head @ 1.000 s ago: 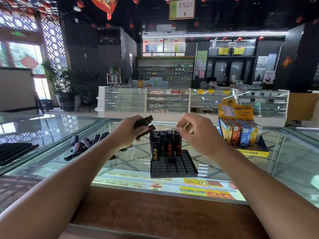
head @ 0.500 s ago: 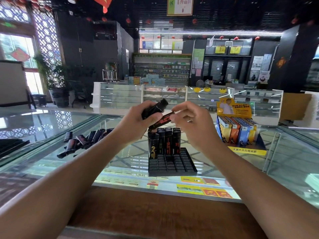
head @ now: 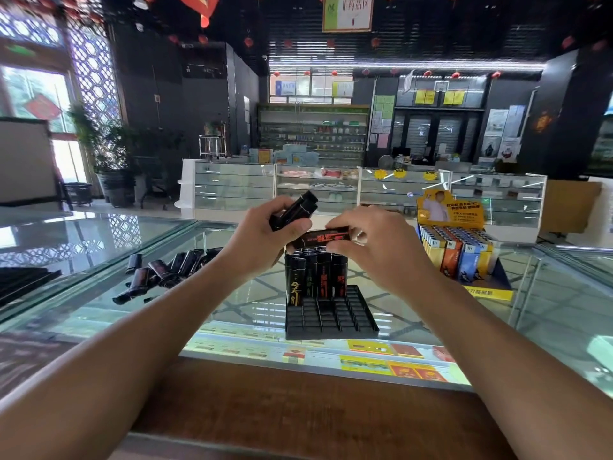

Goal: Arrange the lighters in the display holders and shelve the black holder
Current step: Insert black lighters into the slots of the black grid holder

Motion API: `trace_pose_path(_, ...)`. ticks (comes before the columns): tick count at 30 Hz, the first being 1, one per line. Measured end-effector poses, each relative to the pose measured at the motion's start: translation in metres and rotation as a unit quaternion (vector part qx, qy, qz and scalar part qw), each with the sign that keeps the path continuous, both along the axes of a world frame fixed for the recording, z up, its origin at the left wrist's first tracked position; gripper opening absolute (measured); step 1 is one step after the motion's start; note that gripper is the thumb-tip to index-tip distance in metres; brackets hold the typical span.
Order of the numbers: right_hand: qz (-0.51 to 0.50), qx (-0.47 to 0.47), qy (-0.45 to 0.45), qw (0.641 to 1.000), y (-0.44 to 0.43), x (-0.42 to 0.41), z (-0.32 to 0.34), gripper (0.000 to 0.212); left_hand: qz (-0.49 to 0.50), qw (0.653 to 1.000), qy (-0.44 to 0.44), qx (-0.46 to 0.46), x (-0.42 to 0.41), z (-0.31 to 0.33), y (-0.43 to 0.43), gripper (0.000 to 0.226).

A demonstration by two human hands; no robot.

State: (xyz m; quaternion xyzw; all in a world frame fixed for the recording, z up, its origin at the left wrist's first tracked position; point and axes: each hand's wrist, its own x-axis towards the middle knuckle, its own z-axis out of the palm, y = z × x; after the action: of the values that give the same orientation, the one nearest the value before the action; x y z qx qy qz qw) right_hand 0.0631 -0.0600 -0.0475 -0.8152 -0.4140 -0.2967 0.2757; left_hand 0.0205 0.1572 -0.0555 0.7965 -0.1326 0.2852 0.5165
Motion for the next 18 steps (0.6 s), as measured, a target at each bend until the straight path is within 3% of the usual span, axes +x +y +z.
trace_pose_path(4,-0.035,0.02,0.023,0.999,-0.004,0.003,0.002,0.021,0.01,0.999,-0.007,-0.038,0.005,-0.004,0.004,0.006)
trace_pose_path(8,0.064,0.111,0.184,0.975,-0.013,0.003,0.01,0.046,0.032,0.998,0.016,-0.061,0.012,-0.011,0.015,0.015)
trace_pose_path(10,0.077,0.102,0.179,0.976,-0.015,0.0,0.008,0.066,0.045,0.997,0.025,-0.061,0.013,-0.013,0.019,0.016)
trace_pose_path(13,0.078,0.091,0.153,0.981,-0.013,-0.001,0.005,0.054,0.051,0.997,0.034,-0.054,0.012,-0.015,0.02,0.017)
trace_pose_path(18,0.096,0.091,0.155,0.979,-0.009,-0.01,0.006,0.067,0.047,0.998,0.037,-0.029,0.01,-0.016,0.016,0.016)
